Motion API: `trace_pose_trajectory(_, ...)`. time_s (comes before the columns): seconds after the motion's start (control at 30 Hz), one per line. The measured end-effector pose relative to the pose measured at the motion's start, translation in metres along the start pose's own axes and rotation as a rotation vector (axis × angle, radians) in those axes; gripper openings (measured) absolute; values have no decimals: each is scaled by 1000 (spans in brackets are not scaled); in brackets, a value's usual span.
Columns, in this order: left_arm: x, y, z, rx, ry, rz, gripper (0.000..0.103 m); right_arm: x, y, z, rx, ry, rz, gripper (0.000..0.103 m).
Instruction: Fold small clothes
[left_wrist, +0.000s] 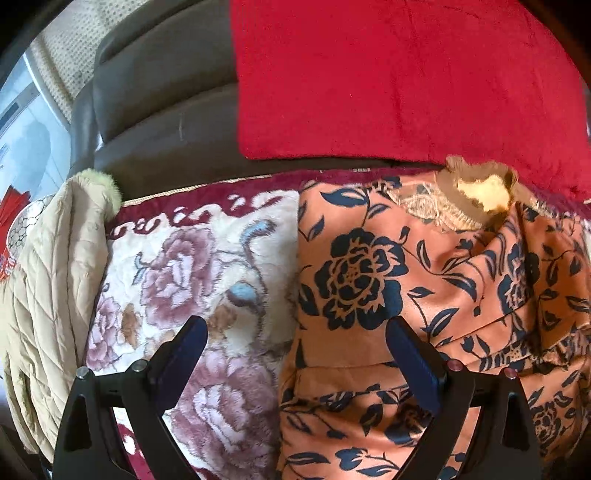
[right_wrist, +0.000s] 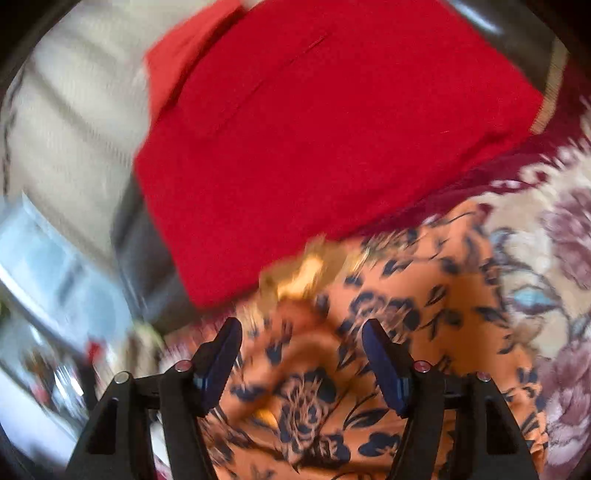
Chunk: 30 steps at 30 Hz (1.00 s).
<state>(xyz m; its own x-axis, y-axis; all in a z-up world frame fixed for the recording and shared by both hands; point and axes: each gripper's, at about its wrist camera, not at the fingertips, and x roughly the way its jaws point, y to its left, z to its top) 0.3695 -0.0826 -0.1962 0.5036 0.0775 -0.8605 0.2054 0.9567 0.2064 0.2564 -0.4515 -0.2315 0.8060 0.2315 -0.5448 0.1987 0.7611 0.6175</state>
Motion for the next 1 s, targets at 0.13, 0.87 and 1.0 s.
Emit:
trace_pose_trajectory(0.13, 29, -3, -4, 34, 81, 43, 97, 26, -13, -3, 72, 119, -43, 72)
trace_pose_trajectory(0.87, 22, 18, -18, -10, 46, -3, 97, 31, 9, -19, -227, 106, -239, 10)
trace_pose_trajectory(1.0, 14, 19, -16, -4, 18, -10, 97, 5, -36, 13, -98, 17, -191, 10)
